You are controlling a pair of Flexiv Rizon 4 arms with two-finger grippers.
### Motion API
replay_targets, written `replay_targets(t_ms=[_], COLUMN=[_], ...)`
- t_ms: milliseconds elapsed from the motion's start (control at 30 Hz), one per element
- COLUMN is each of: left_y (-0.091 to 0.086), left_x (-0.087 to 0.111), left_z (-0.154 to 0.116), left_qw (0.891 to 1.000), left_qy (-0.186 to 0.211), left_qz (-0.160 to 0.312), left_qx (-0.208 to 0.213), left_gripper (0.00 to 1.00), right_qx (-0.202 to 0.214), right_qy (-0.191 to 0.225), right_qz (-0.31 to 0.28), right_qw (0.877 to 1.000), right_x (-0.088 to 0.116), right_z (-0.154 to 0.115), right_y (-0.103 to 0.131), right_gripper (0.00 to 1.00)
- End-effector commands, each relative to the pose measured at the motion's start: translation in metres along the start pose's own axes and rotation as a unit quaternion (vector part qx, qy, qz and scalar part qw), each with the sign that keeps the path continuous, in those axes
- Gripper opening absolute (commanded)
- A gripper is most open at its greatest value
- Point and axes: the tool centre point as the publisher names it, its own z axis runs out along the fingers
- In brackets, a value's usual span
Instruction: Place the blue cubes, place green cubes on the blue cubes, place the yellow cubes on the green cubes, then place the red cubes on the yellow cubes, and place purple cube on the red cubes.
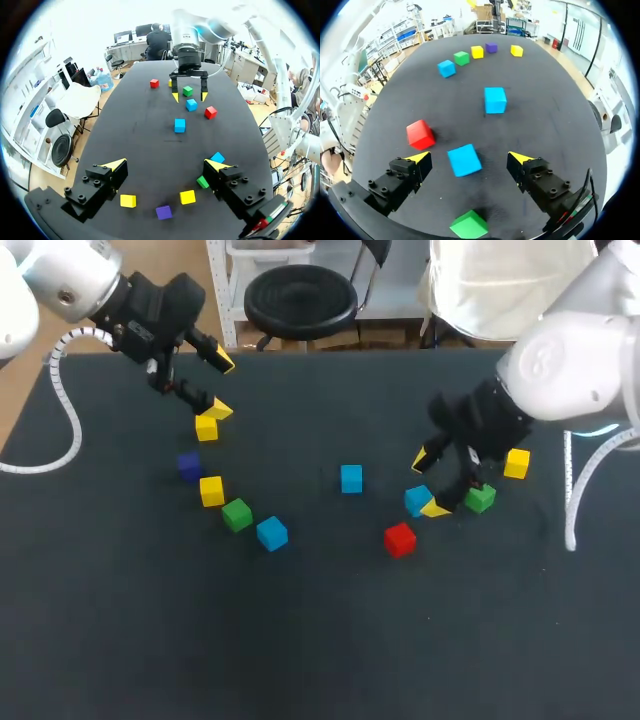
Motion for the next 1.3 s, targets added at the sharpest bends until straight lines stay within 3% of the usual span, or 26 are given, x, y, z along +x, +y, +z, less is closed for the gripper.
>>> replay_targets(t_ms=[33,167,267,500,700,800,867,933,1067,1300], left_y=[0.0,0.0,0.0,0.0,0.0,0.0,0.0,0.0,0.0,0.0], left_x=[-0.001,-0.001,-0.001,-0.001,-0.001,-0.001,-0.001,-0.001,-0.001,-0.001], left_z=[0.0,0.0,0.0,0.0,0.0,0.0,0.0,0.0,0.0,0.0], left_qw=[1.0,1.0,1.0,1.0,1.0,1.0,1.0,1.0,1.0,1.0], left_qy=[0.002,0.002,0.002,0.002,0.002,0.002,0.002,0.002,0.002,0.002], left_qz=[-0.001,-0.001,-0.001,-0.001,-0.001,-0.001,-0.001,-0.001,-0.001,-0.001], left_qx=[0.0,0.0,0.0,0.0,0.0,0.0,0.0,0.0,0.0,0.0], left_gripper=[1.0,1.0,1.0,1.0,1.0,1.0,1.0,1.0,1.0,1.0], right_qx=[0.007,0.005,0.003,-0.009,-0.017,-0.021,-0.025,-0.029,-0.035,-0.03], right_qy=[-0.019,-0.019,-0.019,-0.018,-0.018,-0.017,-0.015,-0.014,-0.011,-0.011], right_qz=[-0.025,-0.032,-0.036,-0.062,-0.084,-0.09,-0.093,-0.094,-0.093,-0.083], right_qw=[0.999,0.999,0.999,0.998,0.996,0.996,0.995,0.995,0.995,0.996], right_x=[0.008,0.014,0.014,0.008,0.004,0.001,0.0,0.001,0.001,0.004], right_z=[-0.001,-0.002,-0.002,0.004,0.005,0.006,0.007,0.009,0.013,0.013], right_y=[0.007,0.005,0.003,-0.004,-0.011,-0.012,-0.012,-0.012,-0.011,-0.009], right_gripper=[1.0,1.0,0.89,0.94,0.9,0.82,0.7,0.49,0.42,0.45])
